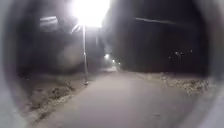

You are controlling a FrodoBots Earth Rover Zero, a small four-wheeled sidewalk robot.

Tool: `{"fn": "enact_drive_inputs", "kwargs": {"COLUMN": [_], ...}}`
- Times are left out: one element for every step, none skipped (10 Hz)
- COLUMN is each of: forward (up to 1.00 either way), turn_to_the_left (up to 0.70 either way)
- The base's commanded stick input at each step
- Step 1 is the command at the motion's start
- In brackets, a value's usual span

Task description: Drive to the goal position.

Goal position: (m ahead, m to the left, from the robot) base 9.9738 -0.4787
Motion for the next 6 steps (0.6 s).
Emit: {"fn": "enact_drive_inputs", "kwargs": {"forward": [1.00,1.00,1.00,1.00,1.00,1.00], "turn_to_the_left": [0.05,0.04,0.04,0.04,0.05,0.05]}}
